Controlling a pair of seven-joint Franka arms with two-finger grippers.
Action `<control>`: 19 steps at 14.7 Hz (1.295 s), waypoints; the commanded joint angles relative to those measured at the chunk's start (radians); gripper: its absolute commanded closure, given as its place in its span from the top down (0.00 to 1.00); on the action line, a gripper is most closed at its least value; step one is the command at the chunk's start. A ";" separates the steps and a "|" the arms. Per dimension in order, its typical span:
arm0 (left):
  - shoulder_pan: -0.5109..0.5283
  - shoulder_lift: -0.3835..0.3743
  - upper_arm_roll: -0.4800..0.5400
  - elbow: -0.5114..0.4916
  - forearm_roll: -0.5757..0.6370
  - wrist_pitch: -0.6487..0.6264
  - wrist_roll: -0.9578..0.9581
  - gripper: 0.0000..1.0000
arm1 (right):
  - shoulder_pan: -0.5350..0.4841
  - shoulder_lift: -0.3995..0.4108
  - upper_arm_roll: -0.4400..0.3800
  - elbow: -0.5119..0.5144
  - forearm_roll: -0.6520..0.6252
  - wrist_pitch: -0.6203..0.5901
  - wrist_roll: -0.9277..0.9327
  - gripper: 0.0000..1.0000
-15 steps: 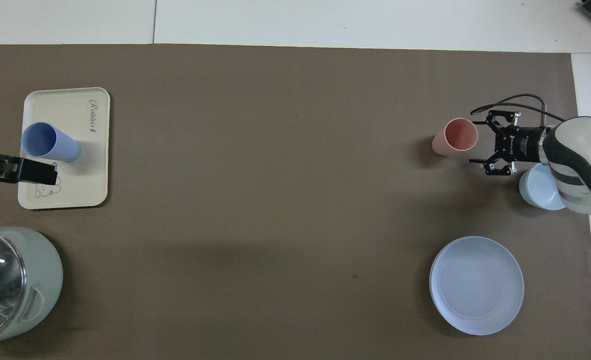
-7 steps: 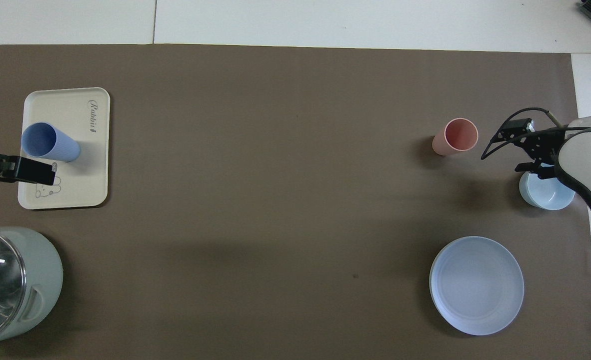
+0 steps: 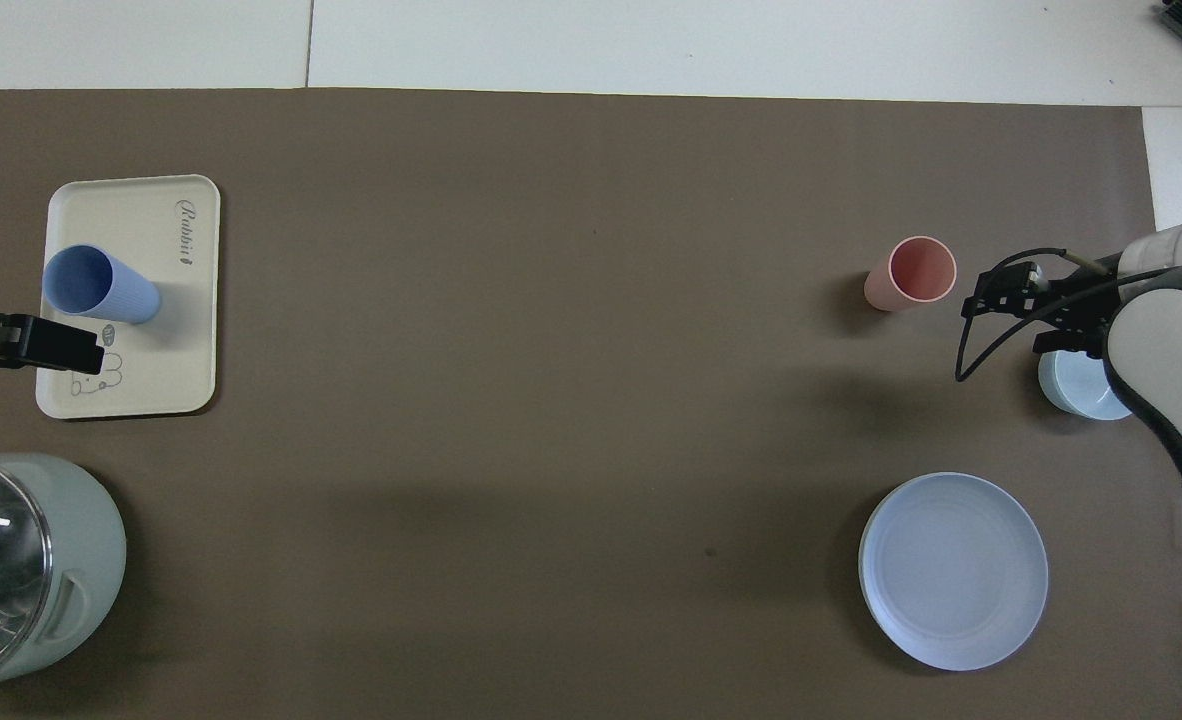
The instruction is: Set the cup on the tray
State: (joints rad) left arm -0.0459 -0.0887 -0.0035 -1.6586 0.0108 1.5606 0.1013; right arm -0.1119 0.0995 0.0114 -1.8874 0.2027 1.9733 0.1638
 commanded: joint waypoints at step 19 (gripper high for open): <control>0.074 -0.011 -0.072 0.020 -0.068 -0.033 0.023 1.00 | 0.127 -0.072 0.016 0.370 -0.269 -0.473 -0.018 1.00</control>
State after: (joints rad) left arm 0.0213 -0.0935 -0.0709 -1.6491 -0.0456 1.5548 0.1094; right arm 0.0309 0.0204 0.0233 -1.5245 -0.0616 1.5353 0.1601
